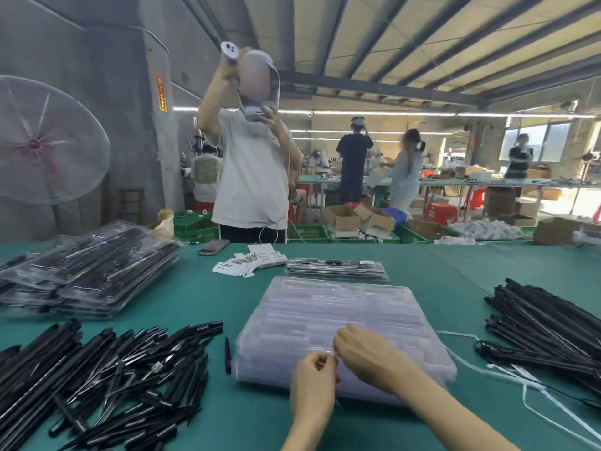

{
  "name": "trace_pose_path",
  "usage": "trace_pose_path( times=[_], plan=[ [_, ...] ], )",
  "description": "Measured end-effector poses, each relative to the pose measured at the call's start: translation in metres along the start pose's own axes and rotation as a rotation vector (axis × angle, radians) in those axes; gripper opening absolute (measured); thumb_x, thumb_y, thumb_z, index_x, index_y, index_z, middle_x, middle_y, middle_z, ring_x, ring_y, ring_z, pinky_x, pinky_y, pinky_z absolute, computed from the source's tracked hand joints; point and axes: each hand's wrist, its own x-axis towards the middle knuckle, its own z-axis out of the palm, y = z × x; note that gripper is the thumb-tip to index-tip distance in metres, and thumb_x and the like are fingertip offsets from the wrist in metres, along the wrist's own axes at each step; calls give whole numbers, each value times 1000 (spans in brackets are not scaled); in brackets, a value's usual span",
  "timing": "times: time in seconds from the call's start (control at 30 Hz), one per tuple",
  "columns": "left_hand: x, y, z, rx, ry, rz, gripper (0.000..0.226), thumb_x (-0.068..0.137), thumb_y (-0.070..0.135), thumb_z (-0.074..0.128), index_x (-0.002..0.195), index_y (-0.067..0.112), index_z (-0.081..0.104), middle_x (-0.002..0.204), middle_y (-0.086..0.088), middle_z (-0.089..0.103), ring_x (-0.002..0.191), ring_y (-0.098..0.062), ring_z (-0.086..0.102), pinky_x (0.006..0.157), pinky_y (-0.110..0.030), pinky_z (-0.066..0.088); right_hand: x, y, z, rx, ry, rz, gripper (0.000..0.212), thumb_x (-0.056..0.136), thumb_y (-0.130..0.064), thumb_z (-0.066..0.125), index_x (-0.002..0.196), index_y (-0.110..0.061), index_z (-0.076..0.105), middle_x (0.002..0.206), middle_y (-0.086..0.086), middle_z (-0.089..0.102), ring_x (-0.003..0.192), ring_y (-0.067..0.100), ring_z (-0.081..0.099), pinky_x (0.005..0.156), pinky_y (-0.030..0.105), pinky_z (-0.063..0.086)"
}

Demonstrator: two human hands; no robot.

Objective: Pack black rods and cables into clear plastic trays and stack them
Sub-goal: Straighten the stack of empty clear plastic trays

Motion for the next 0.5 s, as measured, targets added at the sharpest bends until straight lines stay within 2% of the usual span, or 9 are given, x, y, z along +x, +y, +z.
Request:
trace_pose_path(
  times=[0.07,0.13,0.2,0.27,0.3,0.37,0.43,0.47,0.5],
  plan=[
    [-9,-13,-3,170,-8,27,22,90,27,56,78,44,62,76,5,67,70,-17,61,69,-27,48,-8,-4,13,9,-77,67,36,35,-35,90,54,-23,62,59,-14,58,54,1,56,40,14,42],
    [-14,-20,-2,136,20,21,27,88,20,58,83,46,62,71,5,63,70,-14,60,74,-25,51,-11,-7,27,45,-106,92,37,33,-35,90,54,-25,62,59,-15,58,52,0,55,40,14,42],
    [-16,-17,0,-5,41,-49,16,89,16,62,84,29,68,69,-1,64,52,-16,58,61,-28,53,-8,-12,22,79,-76,101,36,32,-33,90,52,-22,62,56,-13,58,49,2,56,41,14,42],
    [-16,-14,4,11,53,-31,12,89,18,63,79,24,64,71,-1,66,43,-17,57,50,-26,48,-7,-10,13,150,-25,116,21,59,-25,83,72,-18,68,75,-2,66,70,11,64,58,20,49],
    [-16,-13,6,70,75,57,13,87,19,66,78,26,60,76,2,66,50,-16,59,54,-26,47,-6,-6,12,223,-31,128,11,80,-17,69,90,-12,67,94,6,67,88,20,63,72,26,48],
    [-12,-10,8,323,161,417,27,70,18,80,81,31,59,81,9,63,67,-14,62,62,-23,45,-7,4,13,392,-92,117,21,96,-10,46,109,-9,62,113,11,61,105,26,55,85,33,40],
    [-7,-2,5,635,152,788,41,47,25,90,81,27,67,80,14,64,69,-6,63,65,-14,42,-15,21,10,548,-41,157,21,94,-17,53,111,-15,65,111,4,60,103,19,54,84,25,39],
    [-1,2,4,765,105,876,42,49,30,89,86,26,69,85,17,65,75,-2,63,71,-12,42,-25,30,8,598,-29,210,21,92,-23,59,111,-18,66,108,-1,59,100,13,54,83,21,39],
    [2,8,2,852,13,868,41,57,34,86,95,27,70,93,18,65,84,0,63,77,-12,43,-35,40,9,635,-38,257,23,89,-28,64,110,-20,67,105,-3,60,96,9,55,81,19,40]
  ],
)
